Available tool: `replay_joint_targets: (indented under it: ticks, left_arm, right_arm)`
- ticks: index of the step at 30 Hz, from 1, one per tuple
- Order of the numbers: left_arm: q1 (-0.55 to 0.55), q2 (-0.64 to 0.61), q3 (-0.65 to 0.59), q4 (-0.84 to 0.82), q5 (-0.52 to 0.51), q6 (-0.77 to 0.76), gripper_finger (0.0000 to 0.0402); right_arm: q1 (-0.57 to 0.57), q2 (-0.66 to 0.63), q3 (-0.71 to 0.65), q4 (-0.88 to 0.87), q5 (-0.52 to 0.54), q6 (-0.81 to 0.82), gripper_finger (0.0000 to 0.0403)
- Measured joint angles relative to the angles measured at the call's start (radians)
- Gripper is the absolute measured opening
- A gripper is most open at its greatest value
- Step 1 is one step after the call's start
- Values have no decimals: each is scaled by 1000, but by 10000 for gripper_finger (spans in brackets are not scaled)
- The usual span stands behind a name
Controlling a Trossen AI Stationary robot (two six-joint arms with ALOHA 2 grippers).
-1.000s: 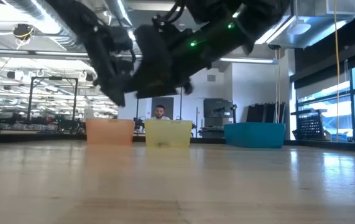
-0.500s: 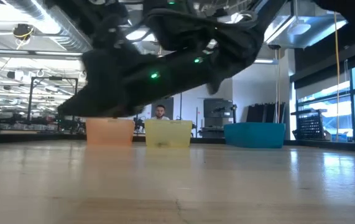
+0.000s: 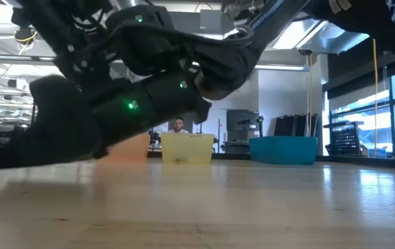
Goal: Sort crayons/erasers/pens/pencils in bins
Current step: Put the yellow eraser into the orange bin
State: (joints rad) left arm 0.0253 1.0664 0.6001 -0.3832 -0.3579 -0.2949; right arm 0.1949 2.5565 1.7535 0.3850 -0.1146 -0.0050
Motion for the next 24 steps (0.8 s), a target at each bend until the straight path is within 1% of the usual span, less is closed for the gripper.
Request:
replay_joint_targets:
  ticks: [4,8,13,16,21,24]
  left_arm:
    - [-14,0,-6,6,-27,-19,135]
    - [-20,0,-7,44,-27,-18,135]
    - [-20,0,-7,56,-27,-18,135]
    - [-20,0,-7,56,-26,-31,135]
    - [-20,0,-7,56,-26,-44,135]
    - [-20,0,-7,59,-26,-45,135]
  right_arm:
    - [6,1,26,-2,-41,-105,207]
    - [12,2,91,-30,-100,-195,207]
    - [30,1,141,-211,-81,-389,207]
    - [37,1,143,-272,-81,-473,207]
    - [39,1,143,-286,-14,-551,207]
    - [35,1,143,-286,-3,-558,206]
